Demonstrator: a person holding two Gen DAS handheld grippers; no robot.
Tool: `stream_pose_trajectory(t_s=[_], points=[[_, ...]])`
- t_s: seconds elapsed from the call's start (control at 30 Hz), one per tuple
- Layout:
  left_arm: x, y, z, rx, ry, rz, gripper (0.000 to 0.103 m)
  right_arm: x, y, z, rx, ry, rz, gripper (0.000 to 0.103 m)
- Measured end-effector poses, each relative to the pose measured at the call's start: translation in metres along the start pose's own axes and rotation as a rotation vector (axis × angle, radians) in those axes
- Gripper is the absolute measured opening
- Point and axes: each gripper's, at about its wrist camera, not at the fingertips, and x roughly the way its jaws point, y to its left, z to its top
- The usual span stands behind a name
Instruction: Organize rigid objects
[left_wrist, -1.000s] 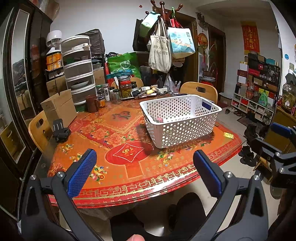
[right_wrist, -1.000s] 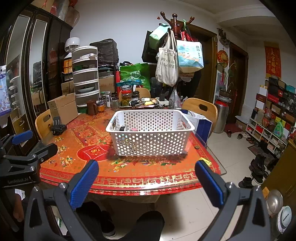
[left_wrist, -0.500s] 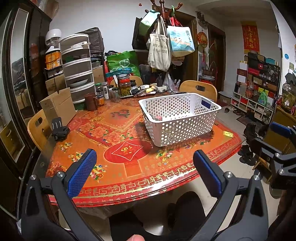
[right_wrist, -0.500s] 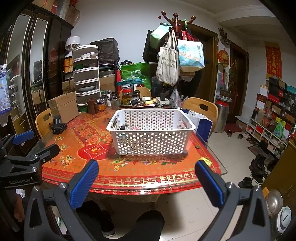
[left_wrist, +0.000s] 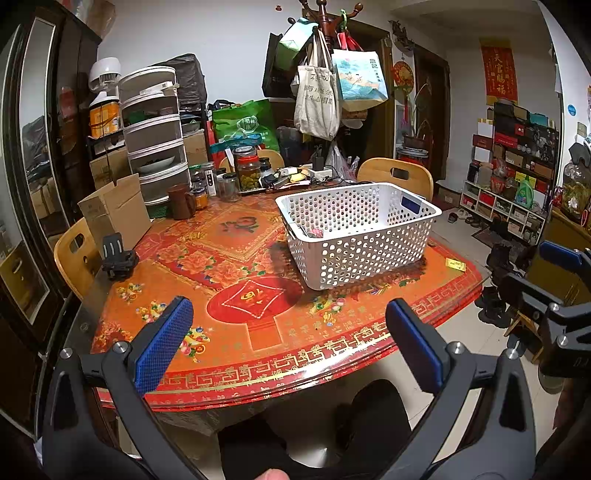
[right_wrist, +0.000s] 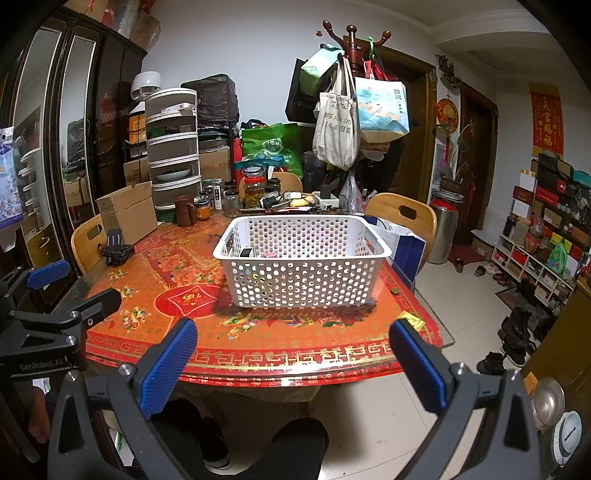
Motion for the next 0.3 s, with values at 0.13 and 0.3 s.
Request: stream_pose_trajectory(t_s=[0.13, 0.3], points=[[0.0005, -0.001, -0.0035, 0.01, 0.003, 0.0, 0.103, 0.0001, 0.0002, -0.0001, -0.002, 0.001, 0.0, 0.103], [0.0008, -0.0019, -0.005, 0.012, 0.001, 0.002, 0.103, 0.0, -0.0001, -0.0001, -0.001, 0.001, 0.001, 0.103]])
